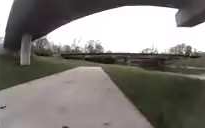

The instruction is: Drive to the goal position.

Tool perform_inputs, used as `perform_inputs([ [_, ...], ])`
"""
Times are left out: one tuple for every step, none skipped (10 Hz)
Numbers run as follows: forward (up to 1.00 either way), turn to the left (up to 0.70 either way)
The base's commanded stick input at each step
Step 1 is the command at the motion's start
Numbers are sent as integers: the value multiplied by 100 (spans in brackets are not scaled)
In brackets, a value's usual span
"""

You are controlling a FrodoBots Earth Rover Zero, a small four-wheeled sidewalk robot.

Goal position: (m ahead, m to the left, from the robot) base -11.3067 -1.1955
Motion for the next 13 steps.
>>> perform_inputs([
  [100, 38],
  [100, 40],
  [100, 40],
  [100, 40],
  [100, 40],
  [100, 40],
  [100, 40],
  [100, 40],
  [100, 40],
  [100, 40],
  [100, 40],
  [100, 40],
  [100, 40],
])
